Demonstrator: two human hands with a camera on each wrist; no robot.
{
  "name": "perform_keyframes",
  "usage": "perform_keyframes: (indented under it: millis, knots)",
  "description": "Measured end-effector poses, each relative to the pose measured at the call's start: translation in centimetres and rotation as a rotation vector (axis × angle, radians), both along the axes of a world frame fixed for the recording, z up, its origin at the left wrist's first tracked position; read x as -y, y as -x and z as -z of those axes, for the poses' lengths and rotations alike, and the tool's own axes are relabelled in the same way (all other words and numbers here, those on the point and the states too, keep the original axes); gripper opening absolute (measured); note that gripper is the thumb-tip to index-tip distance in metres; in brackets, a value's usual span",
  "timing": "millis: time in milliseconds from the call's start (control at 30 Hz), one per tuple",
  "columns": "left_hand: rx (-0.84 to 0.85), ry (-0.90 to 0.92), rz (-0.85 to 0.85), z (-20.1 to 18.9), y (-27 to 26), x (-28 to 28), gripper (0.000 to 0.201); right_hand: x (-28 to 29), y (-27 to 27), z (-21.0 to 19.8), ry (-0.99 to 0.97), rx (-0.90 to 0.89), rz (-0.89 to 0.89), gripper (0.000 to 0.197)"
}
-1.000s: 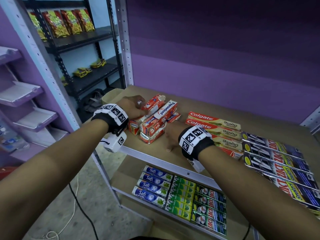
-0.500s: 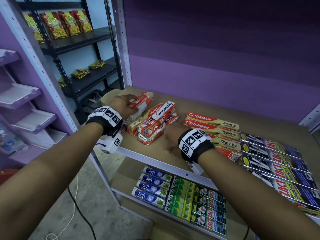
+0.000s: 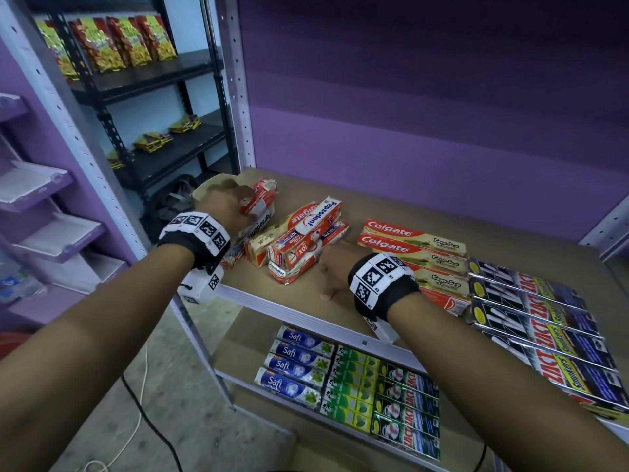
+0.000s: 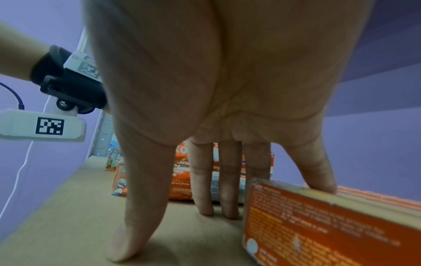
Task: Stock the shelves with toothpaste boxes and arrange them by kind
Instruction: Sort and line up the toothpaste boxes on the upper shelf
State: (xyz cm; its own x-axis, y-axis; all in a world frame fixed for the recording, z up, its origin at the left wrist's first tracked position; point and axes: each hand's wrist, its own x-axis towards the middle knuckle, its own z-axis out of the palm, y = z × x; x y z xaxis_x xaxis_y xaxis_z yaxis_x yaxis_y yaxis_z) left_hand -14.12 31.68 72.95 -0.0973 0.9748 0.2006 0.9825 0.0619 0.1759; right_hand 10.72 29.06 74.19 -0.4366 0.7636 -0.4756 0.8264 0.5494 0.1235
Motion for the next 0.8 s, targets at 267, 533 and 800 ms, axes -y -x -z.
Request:
perform_keyframes:
  millis: [267,533,800]
  knots:
    - [0.025,0.265,0.077,-1.6,-4.8,-2.9,0.024,0.0,-0.3,0.6,-0.023,-0.045,0.005,0.056]
    - [0.011,0.383,0.05,-0.4,-5.9,-4.1,0.03,-0.5,-0.1,1.4,-0.028,-0.036,0.018,0.062]
    - [0.051,0.412,0.038,-1.1,-6.1,-4.5,0.025,-1.1,0.2,2.0,-0.018,-0.019,0.051,0.065]
